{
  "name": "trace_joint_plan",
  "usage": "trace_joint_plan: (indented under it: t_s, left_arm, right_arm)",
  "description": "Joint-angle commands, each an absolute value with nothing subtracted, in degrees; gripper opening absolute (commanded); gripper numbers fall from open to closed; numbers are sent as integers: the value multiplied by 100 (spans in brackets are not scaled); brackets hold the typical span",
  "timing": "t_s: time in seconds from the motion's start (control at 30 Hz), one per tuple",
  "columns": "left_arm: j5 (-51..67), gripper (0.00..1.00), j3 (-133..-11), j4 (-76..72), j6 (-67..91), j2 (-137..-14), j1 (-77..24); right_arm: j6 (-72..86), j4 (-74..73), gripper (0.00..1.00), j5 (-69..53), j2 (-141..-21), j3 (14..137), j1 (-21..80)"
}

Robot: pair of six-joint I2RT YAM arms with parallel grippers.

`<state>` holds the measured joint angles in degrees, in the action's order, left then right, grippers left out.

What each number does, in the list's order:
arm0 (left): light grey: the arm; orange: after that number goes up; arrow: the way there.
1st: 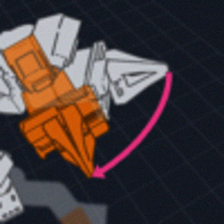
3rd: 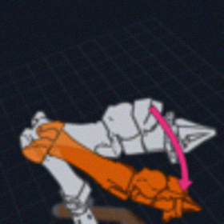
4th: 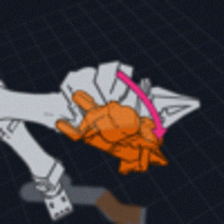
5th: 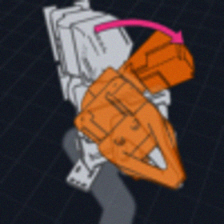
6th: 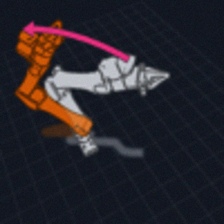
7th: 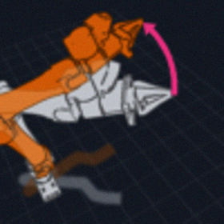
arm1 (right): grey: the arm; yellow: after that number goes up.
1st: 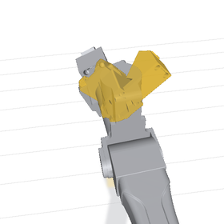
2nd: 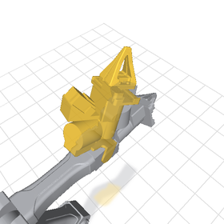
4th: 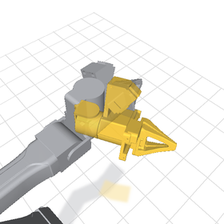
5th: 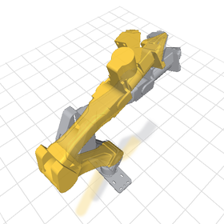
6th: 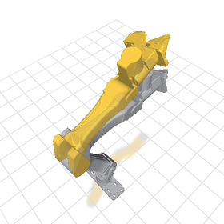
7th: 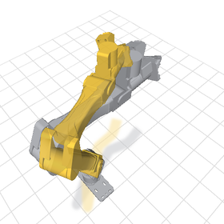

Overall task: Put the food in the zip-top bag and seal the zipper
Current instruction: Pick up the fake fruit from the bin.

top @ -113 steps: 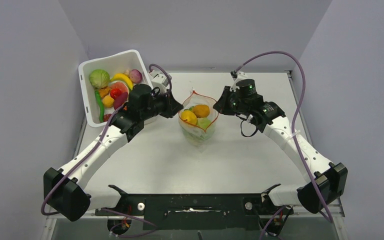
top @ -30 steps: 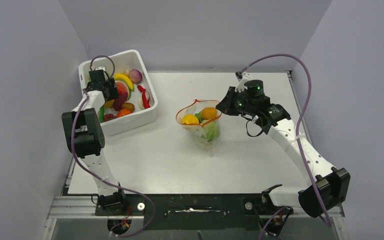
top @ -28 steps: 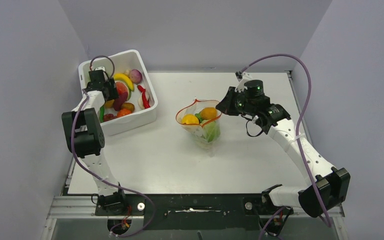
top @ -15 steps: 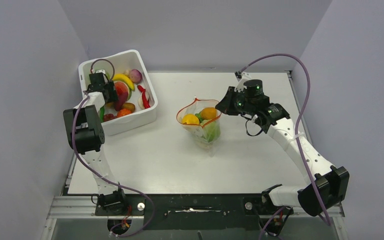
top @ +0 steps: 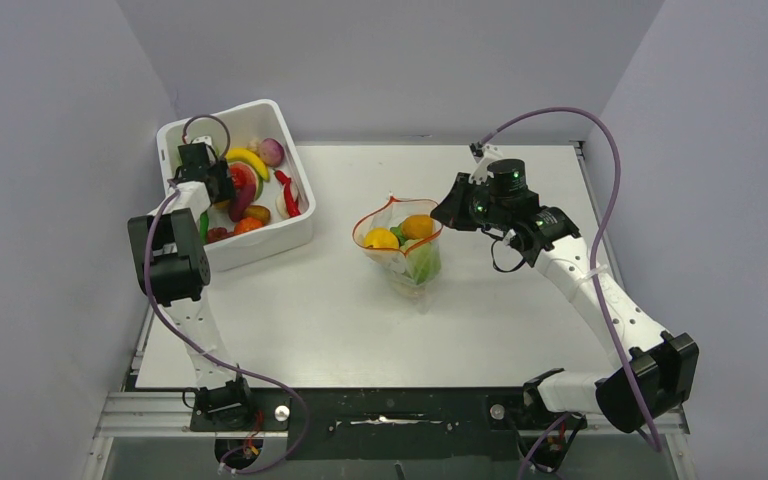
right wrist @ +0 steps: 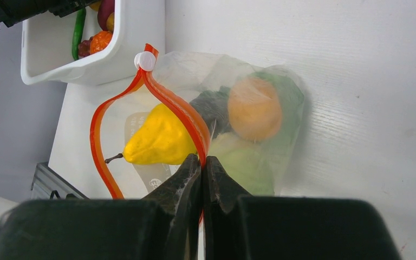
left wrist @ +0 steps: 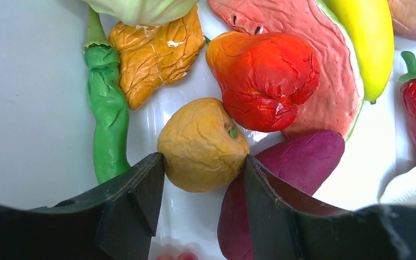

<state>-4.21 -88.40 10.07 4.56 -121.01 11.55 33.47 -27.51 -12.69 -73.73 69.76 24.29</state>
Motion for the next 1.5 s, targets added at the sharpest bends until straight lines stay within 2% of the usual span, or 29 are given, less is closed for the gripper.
trace_joint_plan:
  t_s: [0.0,0.1,0.6,1.2,1.47]
  left_arm:
    - [-262,36,-8788,810,631,-11580,1112]
    - [-239,33,-8678,791,724,-11408,1061]
    - [-133,33,-7938,709,1299,-10325,947]
    - [1464,33,-6892,720,1607,-8475,817]
    - [2113,34,-6799,625,1547,-7755,248]
  right_arm:
    - [3387,-2455,0,-1316,-7127,7108,2395]
    - [3410,-2411,0,-1266,-7110,7013,2384]
    - [3445,-2308,0,-1317,-7035,6908,2410]
    - [3556,-2128,0,-1303,-7117,6767,2474]
    - [3682,-2143,0,-1333,-7268,6880,2483]
